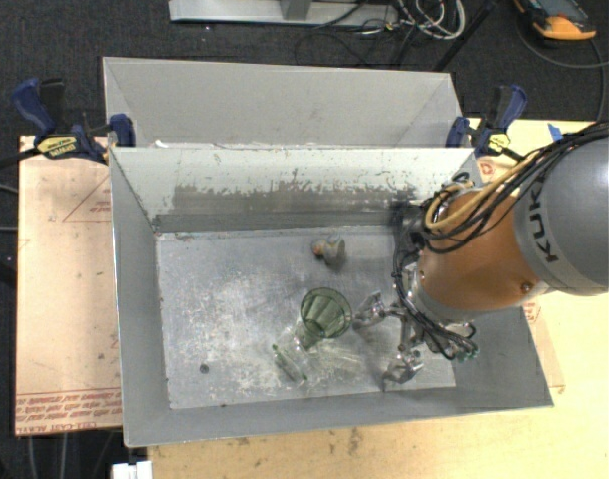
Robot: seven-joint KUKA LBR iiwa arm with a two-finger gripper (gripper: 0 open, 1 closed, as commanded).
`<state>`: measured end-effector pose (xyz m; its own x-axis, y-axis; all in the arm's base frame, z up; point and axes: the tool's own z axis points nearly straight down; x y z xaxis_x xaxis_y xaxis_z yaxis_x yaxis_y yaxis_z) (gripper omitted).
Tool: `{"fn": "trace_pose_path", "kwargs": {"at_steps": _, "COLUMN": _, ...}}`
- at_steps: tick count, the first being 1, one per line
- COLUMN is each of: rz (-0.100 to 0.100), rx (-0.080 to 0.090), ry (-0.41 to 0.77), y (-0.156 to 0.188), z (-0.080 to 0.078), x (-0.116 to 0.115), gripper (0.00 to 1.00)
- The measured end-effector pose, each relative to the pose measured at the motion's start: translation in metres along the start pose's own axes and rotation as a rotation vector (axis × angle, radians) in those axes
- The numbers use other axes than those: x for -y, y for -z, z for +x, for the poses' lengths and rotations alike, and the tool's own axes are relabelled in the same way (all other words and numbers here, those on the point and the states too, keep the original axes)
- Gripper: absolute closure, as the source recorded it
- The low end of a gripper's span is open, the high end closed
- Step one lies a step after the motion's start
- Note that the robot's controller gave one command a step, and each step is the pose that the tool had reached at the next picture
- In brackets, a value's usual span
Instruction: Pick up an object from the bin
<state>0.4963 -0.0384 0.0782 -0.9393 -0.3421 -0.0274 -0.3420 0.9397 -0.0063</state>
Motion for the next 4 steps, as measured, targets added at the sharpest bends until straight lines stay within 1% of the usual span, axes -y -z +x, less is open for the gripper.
{"fn": "trace_pose_path", "kwargs": {"at_steps": 1, "rz": -0.001, "rx": -0.003, "ry": -0.001, "y": 0.001, "z": 0.000, "x": -0.001, "gripper": 0.00}}
{"fn": "trace_pose_path", "kwargs": {"at_steps": 2, "rz": -0.007, "rx": -0.020, "ry": 0.049, "y": 0.039, "z": -0.008, "x": -0.002, "gripper": 0.00}}
{"fn": "trace_pose_path", "kwargs": {"at_steps": 3, "rz": -0.007, "rx": -0.027, "ry": 0.118, "y": 0.054, "z": -0.016, "x": -0.037, "gripper": 0.00}}
{"fn": "trace_pose_path", "kwargs": {"at_steps": 4, "rz": -0.011, "rx": -0.022, "ry": 0.201, "y": 0.043, "z": -0.070, "x": -0.036, "gripper": 0.00}}
